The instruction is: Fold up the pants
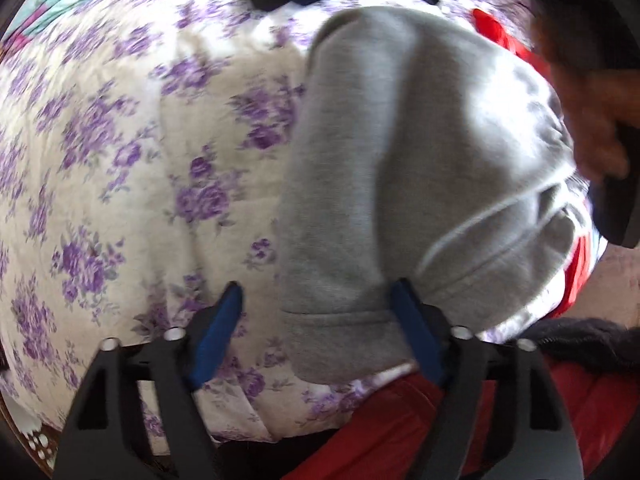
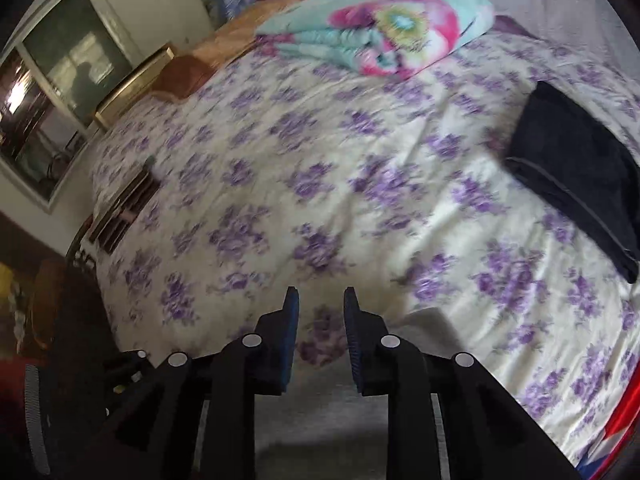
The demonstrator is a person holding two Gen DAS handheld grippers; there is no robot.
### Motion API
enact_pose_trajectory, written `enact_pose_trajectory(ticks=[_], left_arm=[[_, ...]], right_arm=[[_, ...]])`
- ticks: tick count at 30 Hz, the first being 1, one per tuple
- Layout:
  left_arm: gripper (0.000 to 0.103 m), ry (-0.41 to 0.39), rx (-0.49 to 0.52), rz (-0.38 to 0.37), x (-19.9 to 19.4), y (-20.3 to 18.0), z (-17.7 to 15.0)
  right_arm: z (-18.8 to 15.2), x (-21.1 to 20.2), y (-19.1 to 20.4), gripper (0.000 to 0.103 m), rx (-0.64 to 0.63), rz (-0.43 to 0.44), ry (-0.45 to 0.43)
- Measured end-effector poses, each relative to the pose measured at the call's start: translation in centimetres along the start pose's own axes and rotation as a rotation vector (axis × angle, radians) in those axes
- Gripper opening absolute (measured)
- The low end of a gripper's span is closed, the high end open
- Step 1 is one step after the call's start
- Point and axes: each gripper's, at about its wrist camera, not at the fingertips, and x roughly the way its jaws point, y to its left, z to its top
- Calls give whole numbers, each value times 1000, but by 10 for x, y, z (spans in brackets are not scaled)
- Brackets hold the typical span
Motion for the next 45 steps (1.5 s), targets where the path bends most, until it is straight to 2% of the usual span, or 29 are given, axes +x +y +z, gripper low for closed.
enact_pose_trajectory(ticks=[1,2,3,4,5,8,11,12,14,15,16,17,18,21,24,25,26,27,28,29,30,31,35,36,38,39,40,43,45], left_arm=[[61,1,9,-11,0,-4,0],[59,5,18,-22,-1,-7,0],[57,3,25,-28,-1,-9,-1],[57,-1,30,-36,-2,-11,-6],[56,9,40,-49,0,-12,-9],[56,39,65,-55,3,-15,-24],[57,26,28,-88,0,-9,-24],[57,3,3,-103,-4,-1,-22],[65,-37,-44,-113,-8,12,-9],[73,-50,-65,-121,-10,18,-5],[77,-57,-81,-134,-11,25,0],[77,-63,-102,-165,-10,29,6],[78,-61,-116,-195,-7,32,9],[88,-9,-140,-292,12,35,25],[84,72,-153,-365,39,31,33],[73,55,-141,-373,37,27,32],[70,33,-116,-360,31,23,32],[61,9,-79,-336,23,19,30],[52,-5,-62,-319,18,17,28],[47,-17,-58,-309,13,14,26],[35,-32,-62,-322,6,16,23],[30,-39,-67,-332,2,15,17],[27,-74,-15,-334,-19,12,3],[27,-75,-3,-331,-20,11,-2],[27,-51,-25,-351,-12,12,-5],[27,-36,-40,-345,-4,12,-4],[27,-20,-54,-338,3,15,-1],[27,-19,-45,-341,0,12,2],[28,-7,-62,-357,1,15,2]], right_arm=[[-5,13,-6,16,0,-23,51],[-11,19,-17,0,-8,-70,72],[-19,20,-40,0,23,-68,72],[-25,12,-63,0,133,-4,48],[-27,4,-75,0,205,22,34],[-22,-12,-65,0,153,-50,2],[-13,-22,-59,1,158,-8,-38],[-11,-32,-58,4,182,3,-78],[-8,-43,-69,6,238,18,-123],[-8,-46,-76,8,260,17,-131],[-8,-47,-82,26,283,-1,-132],[-9,-50,-95,54,291,-17,-126],[-8,-49,-99,62,288,-31,-116],[0,-37,-101,63,260,-6,-75],[8,-17,-106,63,261,7,3],[8,-9,-109,63,266,10,36],[6,-2,-110,54,261,26,77],[2,3,-108,41,244,45,108],[-1,3,-106,28,226,38,112],[-3,-3,-101,23,199,40,95],[-5,-11,-96,21,180,44,75],[-6,-23,-90,18,167,46,41],[-5,-75,-75,11,167,84,-122],[-8,-70,-83,10,186,47,-130],[-14,-36,-104,9,244,-17,-63],[-21,-14,-114,9,287,-21,-23],[-25,-6,-116,9,310,-18,-21],[-22,-16,-115,9,361,4,-101],[-17,-36,-115,9,365,-22,-155]])
